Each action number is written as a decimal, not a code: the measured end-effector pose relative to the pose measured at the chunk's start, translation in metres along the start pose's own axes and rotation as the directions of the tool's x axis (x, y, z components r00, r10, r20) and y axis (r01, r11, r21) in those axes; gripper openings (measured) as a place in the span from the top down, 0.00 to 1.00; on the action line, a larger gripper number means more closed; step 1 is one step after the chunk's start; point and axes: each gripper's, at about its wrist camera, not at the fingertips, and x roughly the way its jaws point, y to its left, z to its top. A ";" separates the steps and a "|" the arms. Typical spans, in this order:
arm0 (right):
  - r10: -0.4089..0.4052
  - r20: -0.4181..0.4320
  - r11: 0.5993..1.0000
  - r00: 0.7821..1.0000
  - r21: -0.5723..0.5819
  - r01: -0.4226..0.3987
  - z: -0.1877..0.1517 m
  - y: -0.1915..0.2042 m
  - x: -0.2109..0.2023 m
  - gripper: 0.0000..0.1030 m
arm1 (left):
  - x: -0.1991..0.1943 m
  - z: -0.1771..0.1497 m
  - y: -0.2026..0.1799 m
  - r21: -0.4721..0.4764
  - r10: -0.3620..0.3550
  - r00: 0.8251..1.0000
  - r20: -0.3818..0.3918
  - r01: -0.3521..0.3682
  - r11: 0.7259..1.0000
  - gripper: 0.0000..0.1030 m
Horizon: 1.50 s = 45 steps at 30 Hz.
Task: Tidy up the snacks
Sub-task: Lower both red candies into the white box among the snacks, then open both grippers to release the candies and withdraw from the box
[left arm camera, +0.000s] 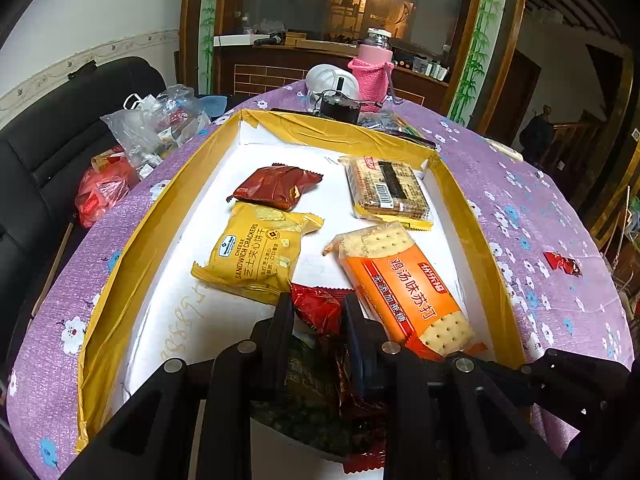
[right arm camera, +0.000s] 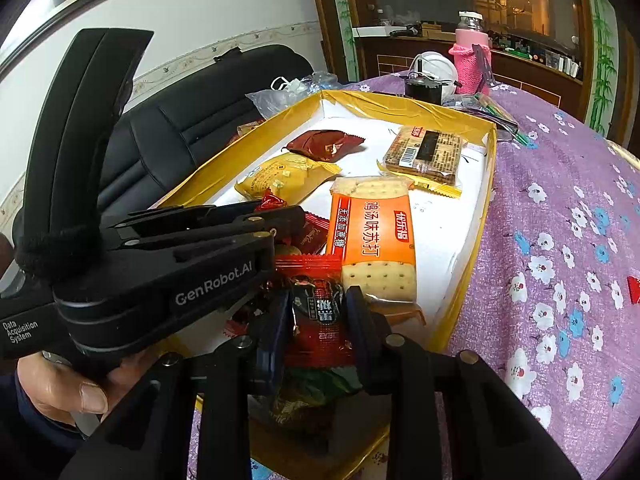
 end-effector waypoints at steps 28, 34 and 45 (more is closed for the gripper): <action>-0.113 0.111 0.992 0.987 -0.035 0.117 -0.008 0.009 -0.033 0.16 | -0.003 -0.002 -0.002 0.007 0.066 0.998 0.008 -0.067 0.998 0.59; -0.115 0.106 0.993 0.988 0.004 0.116 -0.010 0.002 -0.035 0.07 | -0.007 -0.002 -0.003 0.011 0.097 0.995 0.026 -0.097 0.995 0.47; -0.131 0.081 0.987 0.988 0.106 0.122 -0.016 -0.019 -0.040 0.07 | -0.020 -0.003 -0.003 0.006 0.133 0.987 0.092 -0.134 0.991 0.16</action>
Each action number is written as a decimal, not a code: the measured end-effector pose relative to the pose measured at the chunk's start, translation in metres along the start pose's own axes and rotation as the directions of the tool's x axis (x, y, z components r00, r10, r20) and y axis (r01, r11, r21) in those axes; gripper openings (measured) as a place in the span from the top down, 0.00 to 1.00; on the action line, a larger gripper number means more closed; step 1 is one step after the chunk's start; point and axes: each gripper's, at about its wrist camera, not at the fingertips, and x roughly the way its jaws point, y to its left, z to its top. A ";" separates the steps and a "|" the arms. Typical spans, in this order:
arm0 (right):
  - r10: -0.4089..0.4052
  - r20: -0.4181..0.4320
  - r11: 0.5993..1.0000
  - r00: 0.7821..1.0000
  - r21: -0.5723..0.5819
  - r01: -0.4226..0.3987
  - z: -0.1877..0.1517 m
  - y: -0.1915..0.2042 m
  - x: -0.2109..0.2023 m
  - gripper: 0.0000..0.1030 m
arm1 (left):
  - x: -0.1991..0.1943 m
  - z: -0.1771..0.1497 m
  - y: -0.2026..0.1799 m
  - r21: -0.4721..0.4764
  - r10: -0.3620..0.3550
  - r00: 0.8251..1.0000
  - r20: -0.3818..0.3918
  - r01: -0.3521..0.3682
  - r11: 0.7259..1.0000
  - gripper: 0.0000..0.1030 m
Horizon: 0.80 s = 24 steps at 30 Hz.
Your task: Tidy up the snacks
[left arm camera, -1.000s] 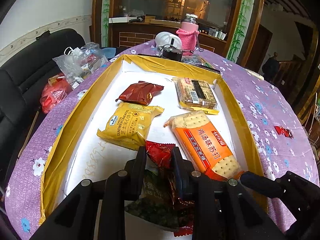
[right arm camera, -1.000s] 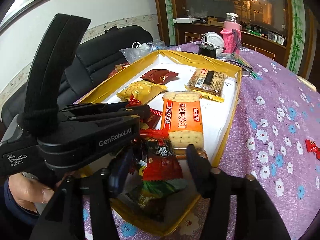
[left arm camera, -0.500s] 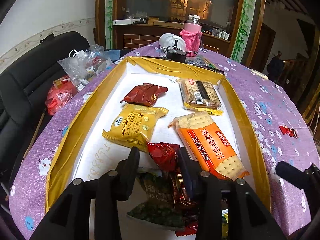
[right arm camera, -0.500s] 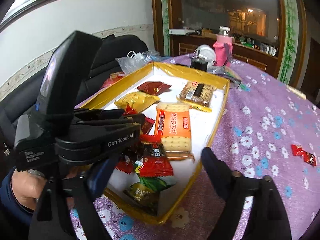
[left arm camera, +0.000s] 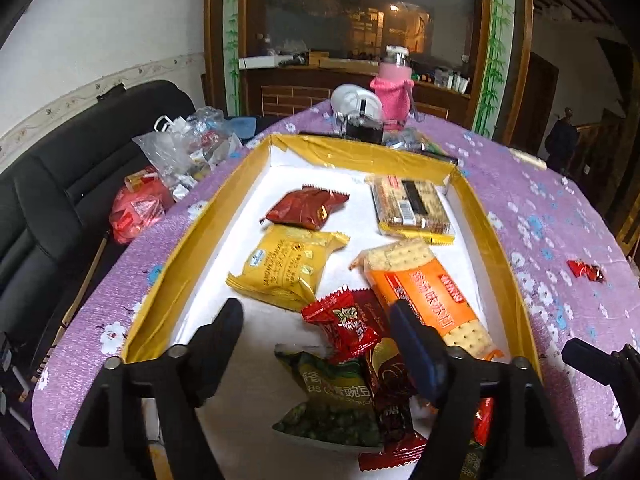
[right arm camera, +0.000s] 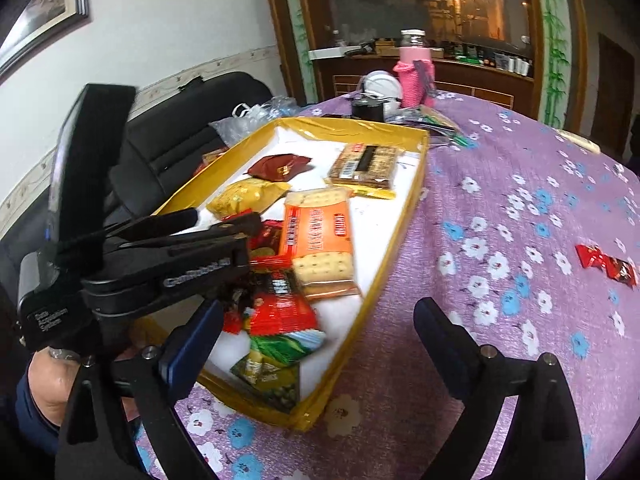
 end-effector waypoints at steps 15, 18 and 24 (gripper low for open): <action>0.015 0.120 0.998 0.993 -0.063 -0.007 -0.017 -0.010 -0.038 0.00 | -0.026 -0.002 -0.007 0.011 0.122 0.987 0.105 -0.124 0.992 0.00; 0.044 0.133 0.998 0.990 -0.039 -0.039 -0.017 -0.017 -0.041 0.00 | -0.022 -0.003 -0.008 -0.002 0.161 0.984 0.077 -0.162 0.987 0.01; 0.077 0.154 0.997 0.985 -0.018 -0.075 -0.017 -0.022 -0.046 0.00 | -0.025 -0.009 -0.015 0.016 0.211 0.973 0.096 -0.213 0.977 0.00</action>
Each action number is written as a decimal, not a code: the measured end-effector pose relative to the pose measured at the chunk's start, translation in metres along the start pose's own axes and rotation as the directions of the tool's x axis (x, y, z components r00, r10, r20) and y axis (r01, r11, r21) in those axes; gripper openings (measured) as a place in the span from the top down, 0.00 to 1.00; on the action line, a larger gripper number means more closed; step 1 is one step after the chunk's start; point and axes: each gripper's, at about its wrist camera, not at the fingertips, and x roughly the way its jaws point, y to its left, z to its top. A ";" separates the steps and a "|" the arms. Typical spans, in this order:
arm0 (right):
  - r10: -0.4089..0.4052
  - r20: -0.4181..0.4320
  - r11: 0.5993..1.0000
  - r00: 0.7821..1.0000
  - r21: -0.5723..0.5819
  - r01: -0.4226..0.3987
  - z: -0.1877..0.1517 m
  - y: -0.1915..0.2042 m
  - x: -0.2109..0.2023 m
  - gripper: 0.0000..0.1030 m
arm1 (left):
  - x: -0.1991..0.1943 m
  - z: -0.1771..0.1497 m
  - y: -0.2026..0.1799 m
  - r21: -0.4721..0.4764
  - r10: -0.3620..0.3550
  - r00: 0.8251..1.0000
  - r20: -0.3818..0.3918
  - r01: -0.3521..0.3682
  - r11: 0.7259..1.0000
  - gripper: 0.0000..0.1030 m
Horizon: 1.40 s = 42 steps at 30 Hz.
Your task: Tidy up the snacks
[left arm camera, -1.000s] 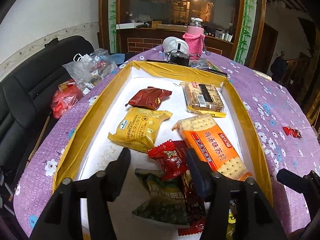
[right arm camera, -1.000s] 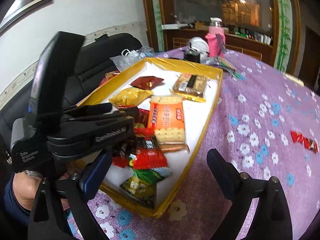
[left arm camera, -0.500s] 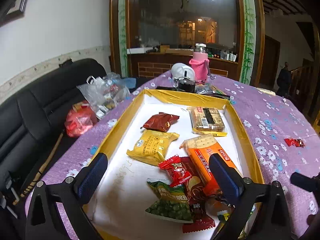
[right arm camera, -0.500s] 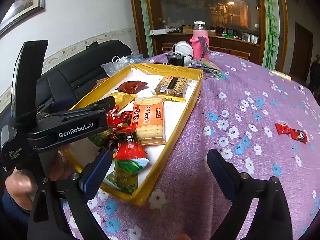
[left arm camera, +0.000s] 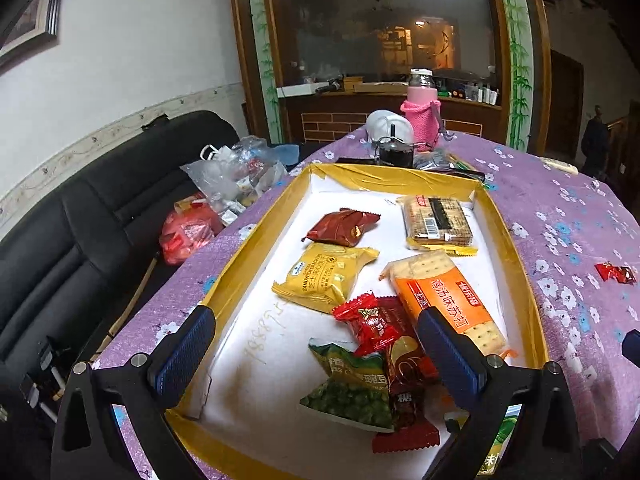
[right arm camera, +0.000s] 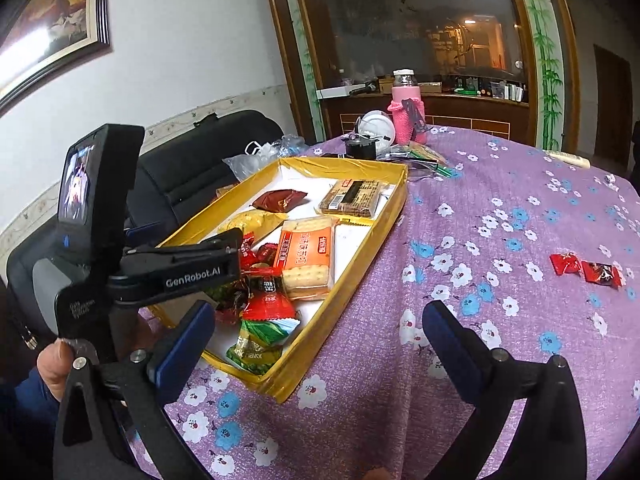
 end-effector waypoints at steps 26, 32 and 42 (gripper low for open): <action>0.008 -0.005 1.000 1.000 -0.017 -0.008 -0.001 0.003 0.001 0.00 | 0.002 -0.002 -0.001 0.009 0.015 1.000 -0.016 -0.015 1.000 0.00; 0.009 -0.002 1.000 1.000 -0.026 -0.009 -0.001 0.004 0.000 0.00 | 0.002 -0.003 -0.002 0.008 0.023 1.000 -0.014 -0.023 1.000 0.00; 0.010 -0.001 1.000 1.000 -0.028 -0.010 -0.001 0.005 -0.001 0.00 | 0.002 -0.003 -0.002 0.010 0.026 1.000 -0.014 -0.026 1.000 0.00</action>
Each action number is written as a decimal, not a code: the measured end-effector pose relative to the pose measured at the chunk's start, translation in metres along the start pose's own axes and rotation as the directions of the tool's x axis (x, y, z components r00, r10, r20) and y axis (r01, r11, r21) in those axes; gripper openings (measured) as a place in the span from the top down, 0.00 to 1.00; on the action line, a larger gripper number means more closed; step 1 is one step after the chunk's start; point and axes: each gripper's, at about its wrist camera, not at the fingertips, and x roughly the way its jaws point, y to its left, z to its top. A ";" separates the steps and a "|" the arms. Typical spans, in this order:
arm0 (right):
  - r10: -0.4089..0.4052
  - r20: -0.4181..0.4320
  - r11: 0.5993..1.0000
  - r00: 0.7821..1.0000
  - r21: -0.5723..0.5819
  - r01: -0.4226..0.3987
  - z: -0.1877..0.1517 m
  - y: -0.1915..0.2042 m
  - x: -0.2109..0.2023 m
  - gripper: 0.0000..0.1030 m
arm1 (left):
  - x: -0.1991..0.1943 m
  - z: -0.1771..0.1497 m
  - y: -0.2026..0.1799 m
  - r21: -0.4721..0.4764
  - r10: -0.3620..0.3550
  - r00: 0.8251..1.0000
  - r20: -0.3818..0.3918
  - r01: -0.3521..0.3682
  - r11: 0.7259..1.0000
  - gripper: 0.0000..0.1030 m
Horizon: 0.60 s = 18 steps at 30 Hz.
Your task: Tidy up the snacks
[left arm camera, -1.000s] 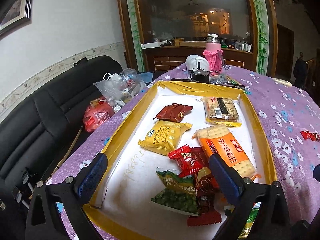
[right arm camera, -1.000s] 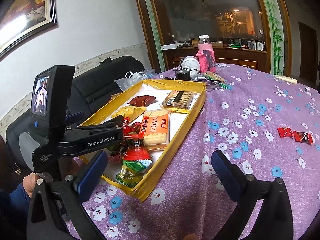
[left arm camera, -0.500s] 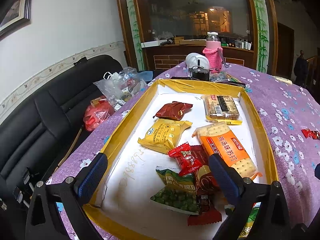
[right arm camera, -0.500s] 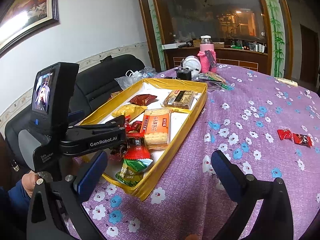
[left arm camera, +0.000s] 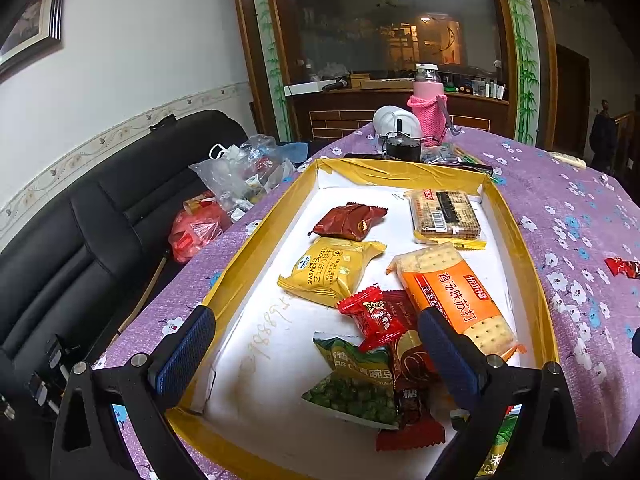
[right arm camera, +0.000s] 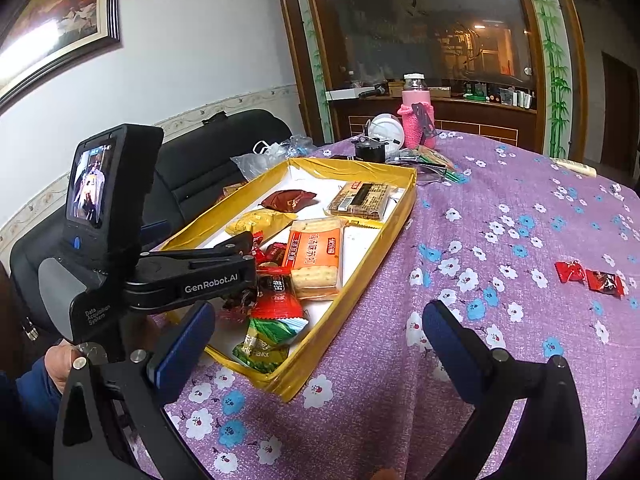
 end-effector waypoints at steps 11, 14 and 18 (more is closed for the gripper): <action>-0.001 0.000 1.000 1.000 -0.002 0.001 0.000 0.000 0.000 0.00 | 0.001 0.000 0.001 -0.001 0.003 1.000 0.000 -0.003 1.000 0.00; -0.001 0.000 1.000 1.000 -0.003 0.001 0.000 0.000 0.000 0.00 | 0.002 0.000 0.001 -0.002 0.004 1.000 -0.002 -0.004 1.000 0.00; -0.002 0.000 1.000 1.000 -0.002 0.002 0.000 0.000 0.000 0.00 | 0.002 0.000 0.001 -0.002 0.005 1.000 -0.003 -0.005 1.000 0.00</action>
